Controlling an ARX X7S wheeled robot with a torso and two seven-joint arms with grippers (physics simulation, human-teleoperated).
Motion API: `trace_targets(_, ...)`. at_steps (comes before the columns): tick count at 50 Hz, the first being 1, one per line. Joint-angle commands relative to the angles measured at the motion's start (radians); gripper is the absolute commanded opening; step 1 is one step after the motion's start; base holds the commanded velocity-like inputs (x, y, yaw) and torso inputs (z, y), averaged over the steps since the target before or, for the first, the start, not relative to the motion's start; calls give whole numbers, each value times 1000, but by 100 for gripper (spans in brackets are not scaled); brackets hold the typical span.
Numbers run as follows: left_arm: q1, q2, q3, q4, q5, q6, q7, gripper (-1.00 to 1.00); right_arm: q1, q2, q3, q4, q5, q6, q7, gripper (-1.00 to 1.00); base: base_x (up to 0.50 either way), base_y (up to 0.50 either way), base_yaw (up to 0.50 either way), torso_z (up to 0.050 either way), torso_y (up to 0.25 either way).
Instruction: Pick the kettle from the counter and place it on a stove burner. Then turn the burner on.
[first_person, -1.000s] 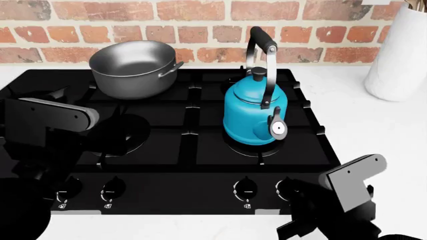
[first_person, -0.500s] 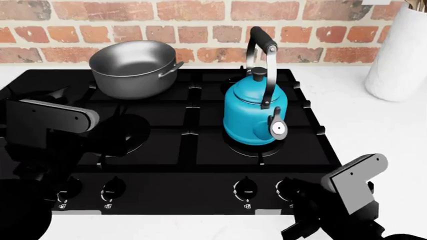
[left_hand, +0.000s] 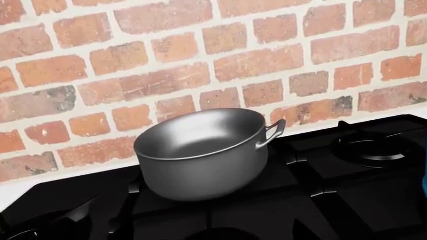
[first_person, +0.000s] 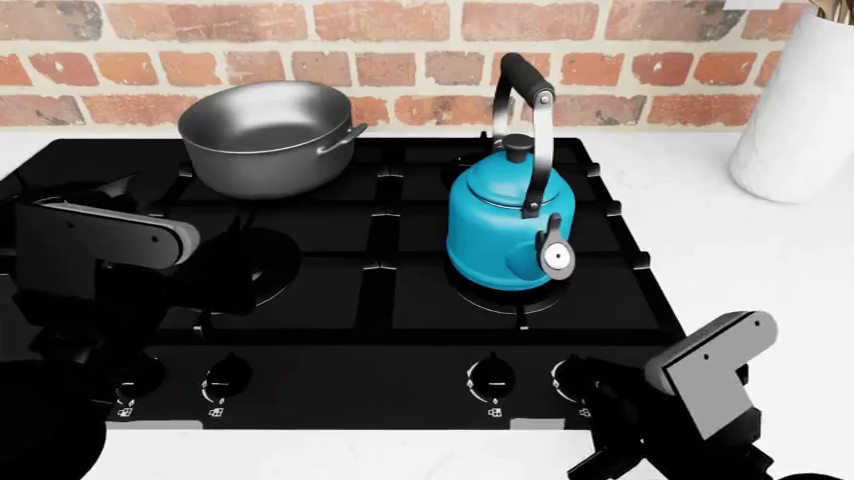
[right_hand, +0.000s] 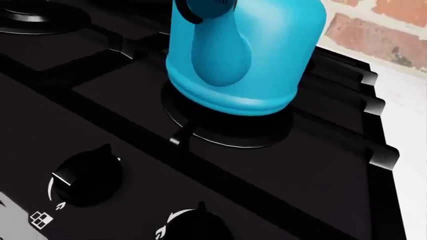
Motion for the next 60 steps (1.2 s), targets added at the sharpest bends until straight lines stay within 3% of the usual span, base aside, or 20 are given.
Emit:
trace_targets(1, 3, 2, 2, -5, 4, 4, 2, 100, -60, 21, -37, 61, -2, 29, 52, 100, 0, -3, -4, 0, 0)
trace_targets(15, 15, 1, 1, -6, 8, 12, 3, 100, -102, 91, -15, -12, -1, -51, 95, 100, 1, 0, 0, 0, 0)
trace_targets(36, 69, -15, -31, 18, 4, 53, 4, 100, -175, 368, 23, -253, -2, -312, 243, 100, 0, 0, 0, 0, 0)
trace_targets(48, 301, -84, -185, 195, -36, 194, -9, 100, -141, 369, 61, -403, -12, -229, 391, 100, 0, 0, 0, 0, 0)
trace_targets(60, 564, -96, -366, 334, -34, 325, -12, 100, -240, 369, -35, -458, -175, -308, 518, 100, 0, 0, 0, 0, 0)
